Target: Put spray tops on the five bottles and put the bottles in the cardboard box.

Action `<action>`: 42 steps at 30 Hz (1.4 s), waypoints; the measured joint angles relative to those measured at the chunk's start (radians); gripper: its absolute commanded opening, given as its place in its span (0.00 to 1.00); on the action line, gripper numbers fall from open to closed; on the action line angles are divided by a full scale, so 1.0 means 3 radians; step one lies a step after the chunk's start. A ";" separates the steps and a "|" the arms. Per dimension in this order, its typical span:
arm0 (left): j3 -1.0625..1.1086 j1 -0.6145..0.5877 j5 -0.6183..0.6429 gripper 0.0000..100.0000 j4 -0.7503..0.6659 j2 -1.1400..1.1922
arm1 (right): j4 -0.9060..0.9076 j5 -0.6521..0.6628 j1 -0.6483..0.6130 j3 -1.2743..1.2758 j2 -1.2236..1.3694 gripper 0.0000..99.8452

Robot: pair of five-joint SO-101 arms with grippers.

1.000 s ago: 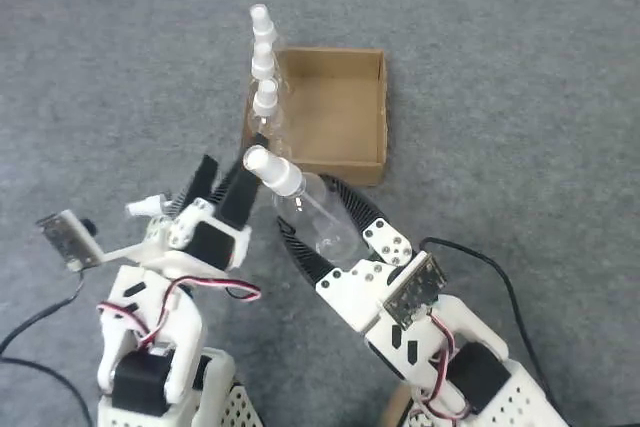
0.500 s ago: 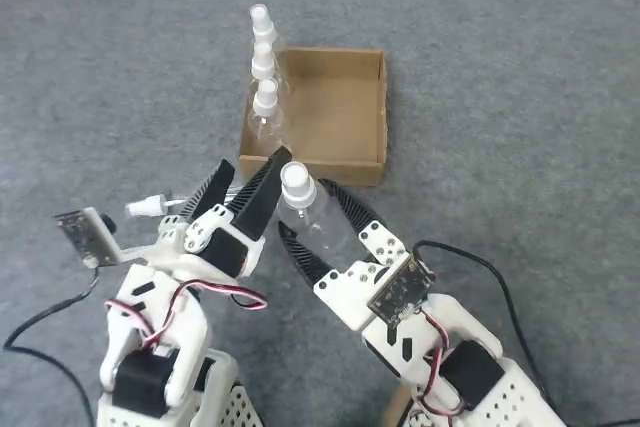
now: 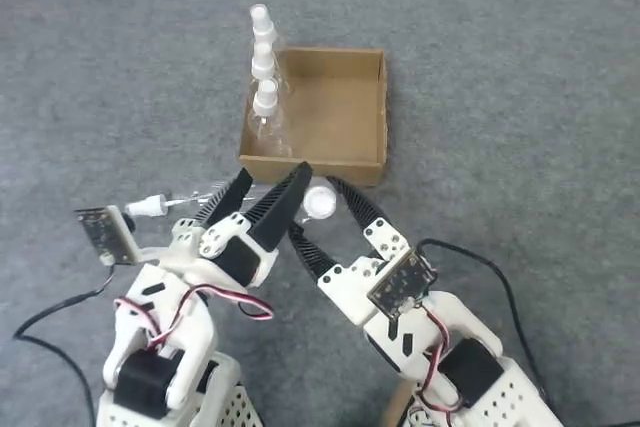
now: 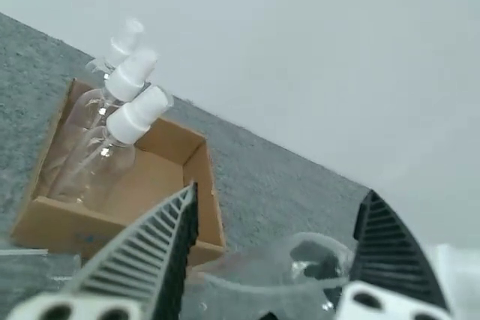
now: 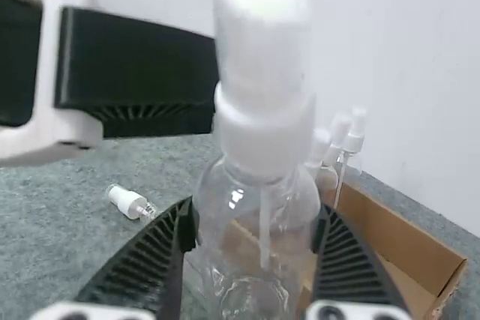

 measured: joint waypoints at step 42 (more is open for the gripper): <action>0.0307 -0.1299 -0.0256 0.32 -0.0240 0.0005 | 0.0000 0.0000 0.0363 0.0113 -0.0015 0.12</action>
